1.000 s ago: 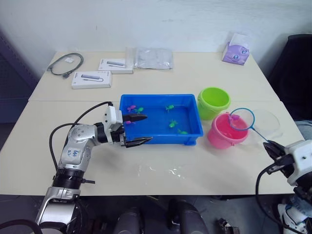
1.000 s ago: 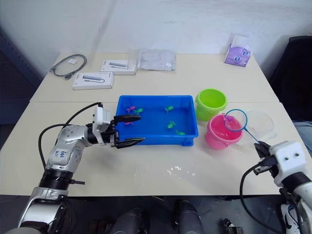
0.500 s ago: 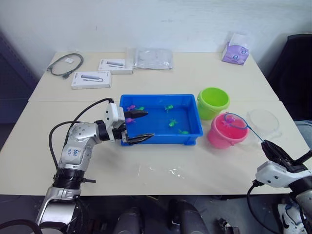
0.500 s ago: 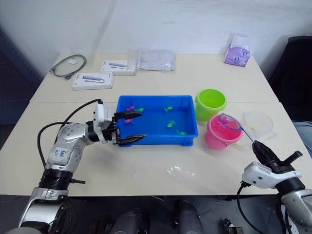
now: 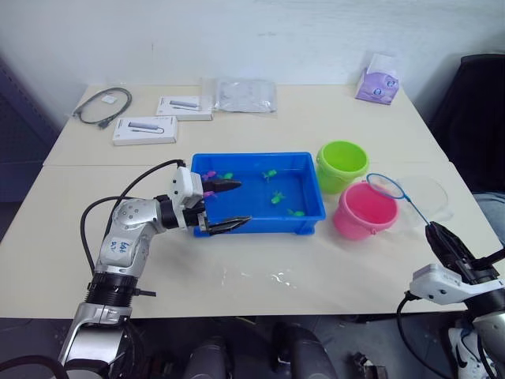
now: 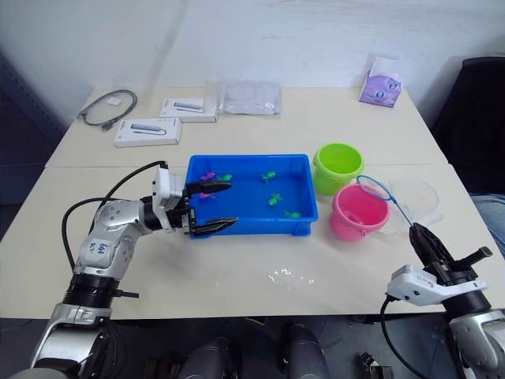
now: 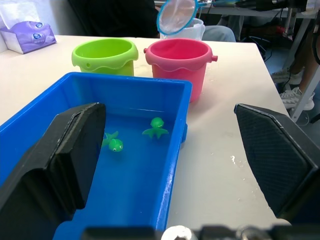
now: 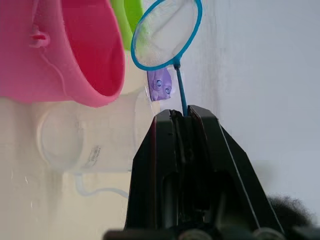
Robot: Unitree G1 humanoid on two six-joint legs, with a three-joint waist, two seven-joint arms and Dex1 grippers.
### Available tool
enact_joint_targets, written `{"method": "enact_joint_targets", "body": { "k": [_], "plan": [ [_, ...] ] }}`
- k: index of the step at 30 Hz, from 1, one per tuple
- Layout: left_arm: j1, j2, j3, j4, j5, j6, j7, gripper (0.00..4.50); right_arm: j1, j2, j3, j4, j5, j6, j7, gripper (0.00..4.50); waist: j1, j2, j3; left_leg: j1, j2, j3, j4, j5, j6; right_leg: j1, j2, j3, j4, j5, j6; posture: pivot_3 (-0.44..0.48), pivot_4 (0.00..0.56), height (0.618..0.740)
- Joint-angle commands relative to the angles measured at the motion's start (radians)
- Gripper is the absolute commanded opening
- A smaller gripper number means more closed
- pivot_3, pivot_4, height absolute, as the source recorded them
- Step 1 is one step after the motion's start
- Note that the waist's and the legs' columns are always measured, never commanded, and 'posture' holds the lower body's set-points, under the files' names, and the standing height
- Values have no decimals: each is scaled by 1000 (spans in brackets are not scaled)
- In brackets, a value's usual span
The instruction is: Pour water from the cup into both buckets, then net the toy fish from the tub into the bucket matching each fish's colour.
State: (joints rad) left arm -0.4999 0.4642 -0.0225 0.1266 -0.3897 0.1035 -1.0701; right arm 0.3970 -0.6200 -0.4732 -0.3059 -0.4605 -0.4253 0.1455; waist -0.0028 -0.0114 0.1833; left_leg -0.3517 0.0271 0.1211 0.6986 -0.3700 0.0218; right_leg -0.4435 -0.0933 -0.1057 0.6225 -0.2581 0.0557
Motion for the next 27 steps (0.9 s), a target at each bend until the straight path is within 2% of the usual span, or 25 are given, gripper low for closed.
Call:
{"method": "enact_joint_targets", "body": {
  "k": [1,3,5,9,12,16,20,27],
  "plan": [
    [2,1,12,-38,-11,-1,6,4425,-33,29,41,-76,364,112,140,0,1,0,0,0,0,0,0,0,0,0,0,0,0,0,0,0,150,740],
    [13,1,36,-41,-29,10,19,4425,-50,42,78,-162,662,260,247,0,0,0,0,0,0,-1,0,0,0,0,0,0,1,0,0,0,150,740],
    [37,36,84,-29,-46,16,19,4425,-83,-19,65,-241,883,456,320,0,-1,0,0,0,1,-1,0,0,0,0,0,0,1,0,0,0,150,740],
    [67,112,164,-3,-86,56,-2,4425,-174,-129,43,-299,1102,709,363,0,-2,0,0,1,1,-2,1,0,2,0,-1,-1,2,0,-1,0,150,740],
    [115,190,230,-3,-108,88,-23,4425,-326,-188,139,-304,1224,893,364,0,2,0,0,1,1,-3,1,-1,2,0,-2,-2,2,0,-1,0,150,740],
    [167,229,296,-13,-118,100,3,4425,-515,-169,295,-278,1233,1022,346,0,0,0,0,0,1,-3,0,-1,2,0,-2,-3,1,0,-1,0,150,740],
    [265,254,373,-69,-138,127,31,4425,-687,-140,435,-195,1103,1084,292,0,4,0,0,-2,1,-4,0,-1,2,-1,-3,-4,0,0,-1,0,150,740],
    [332,258,417,-140,-126,111,75,4425,-897,-84,658,-64,946,1117,340,0,-1,-1,0,-4,0,-3,1,-1,3,-2,-5,-5,-1,1,0,0,150,740]
  ]
}}
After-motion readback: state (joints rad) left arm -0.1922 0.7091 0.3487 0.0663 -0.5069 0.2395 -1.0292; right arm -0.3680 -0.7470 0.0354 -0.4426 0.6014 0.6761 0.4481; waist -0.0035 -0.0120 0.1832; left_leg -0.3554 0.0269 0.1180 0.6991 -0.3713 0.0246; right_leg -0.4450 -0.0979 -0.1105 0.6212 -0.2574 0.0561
